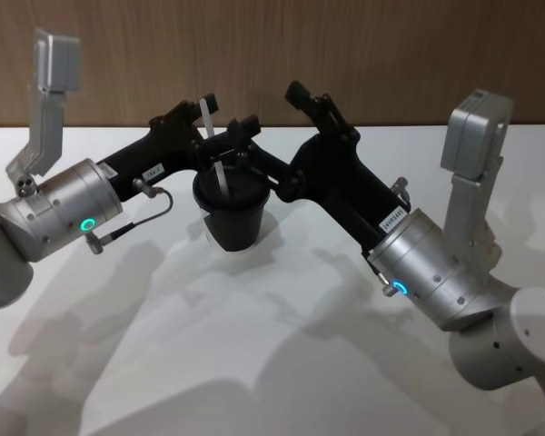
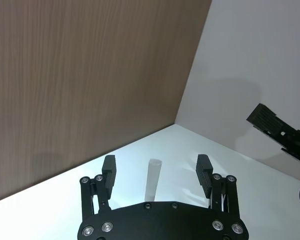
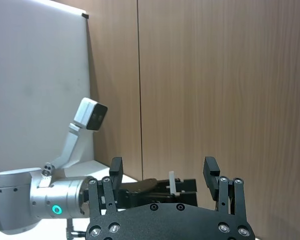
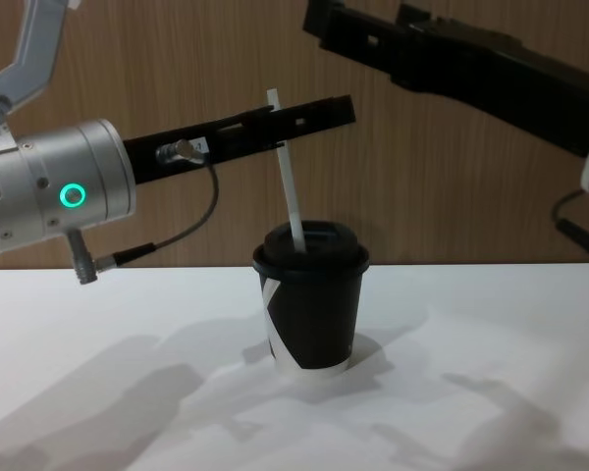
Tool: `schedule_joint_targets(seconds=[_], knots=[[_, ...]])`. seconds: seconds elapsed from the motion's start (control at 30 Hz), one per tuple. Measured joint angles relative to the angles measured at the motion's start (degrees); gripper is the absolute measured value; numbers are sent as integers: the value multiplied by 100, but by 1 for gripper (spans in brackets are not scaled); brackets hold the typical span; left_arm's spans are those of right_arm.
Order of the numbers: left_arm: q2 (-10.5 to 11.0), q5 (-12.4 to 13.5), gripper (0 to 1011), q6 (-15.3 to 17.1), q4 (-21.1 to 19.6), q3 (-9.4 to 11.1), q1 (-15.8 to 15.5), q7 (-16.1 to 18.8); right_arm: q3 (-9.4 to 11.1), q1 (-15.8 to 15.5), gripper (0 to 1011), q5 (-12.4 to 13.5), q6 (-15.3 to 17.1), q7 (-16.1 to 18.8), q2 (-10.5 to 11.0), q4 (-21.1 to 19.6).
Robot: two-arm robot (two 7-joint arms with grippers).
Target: Pick up the straw with one hand, pass it to the other hand, and insert it into the cup.
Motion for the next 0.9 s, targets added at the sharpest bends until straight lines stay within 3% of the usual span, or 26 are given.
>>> schedule_joint_targets(seconds=[0.9], knots=[[329, 19, 1003, -84, -788, -319, 769, 421, 61, -295, 1001, 55, 311, -135, 475, -127]])
